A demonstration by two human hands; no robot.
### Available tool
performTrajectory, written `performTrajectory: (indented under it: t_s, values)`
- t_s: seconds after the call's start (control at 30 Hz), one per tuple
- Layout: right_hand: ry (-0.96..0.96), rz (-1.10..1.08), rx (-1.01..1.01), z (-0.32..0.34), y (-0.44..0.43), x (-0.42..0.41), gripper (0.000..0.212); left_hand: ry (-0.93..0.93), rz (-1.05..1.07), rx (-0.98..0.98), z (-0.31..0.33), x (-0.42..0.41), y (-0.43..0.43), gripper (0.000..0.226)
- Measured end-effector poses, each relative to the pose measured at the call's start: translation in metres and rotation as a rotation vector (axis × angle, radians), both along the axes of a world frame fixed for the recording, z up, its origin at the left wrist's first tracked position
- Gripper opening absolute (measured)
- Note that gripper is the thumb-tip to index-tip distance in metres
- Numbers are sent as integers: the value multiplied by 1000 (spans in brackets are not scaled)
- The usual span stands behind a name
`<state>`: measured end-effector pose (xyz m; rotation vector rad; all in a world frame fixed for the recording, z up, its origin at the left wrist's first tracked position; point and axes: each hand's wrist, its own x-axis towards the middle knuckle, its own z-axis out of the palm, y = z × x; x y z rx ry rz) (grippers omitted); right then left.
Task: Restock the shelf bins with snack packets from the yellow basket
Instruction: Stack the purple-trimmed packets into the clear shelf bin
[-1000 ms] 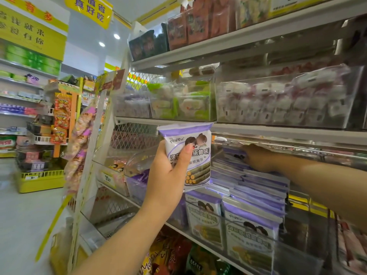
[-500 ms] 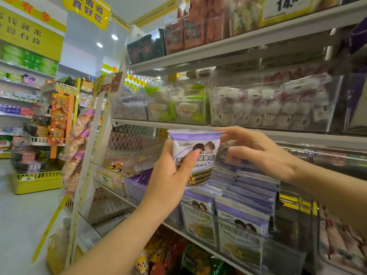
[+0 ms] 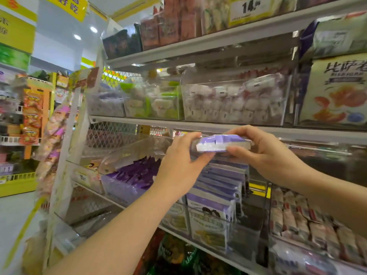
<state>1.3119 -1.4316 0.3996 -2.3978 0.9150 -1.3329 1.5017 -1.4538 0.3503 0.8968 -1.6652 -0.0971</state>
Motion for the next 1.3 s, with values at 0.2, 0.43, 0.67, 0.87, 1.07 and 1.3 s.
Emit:
performTrajectory:
  t_s: [0.2, 0.43, 0.67, 0.87, 1.07, 1.3]
  values:
    - [335, -425, -287, -11, -30, -24, 30, -175, 55, 243, -22, -5, -7, 38]
    - [389, -530, -269, -10, -62, -32, 34, -370, 130, 209, -33, -5, -8, 36]
    - [461, -611, -234, -2, -96, -40, 28, -374, 125, 171, -37, -3, -8, 33]
    - [656, -798, -174, 9, -136, -42, 53, -392, 128, 166, -39, -2, -7, 32]
    - [883, -712, 8, 12, -145, -36, 37, -386, 117, 142, -42, 0, -10, 33]
    - [783, -254, 214, 8, -129, -18, 55, -378, 147, 64, -51, 0, -15, 32]
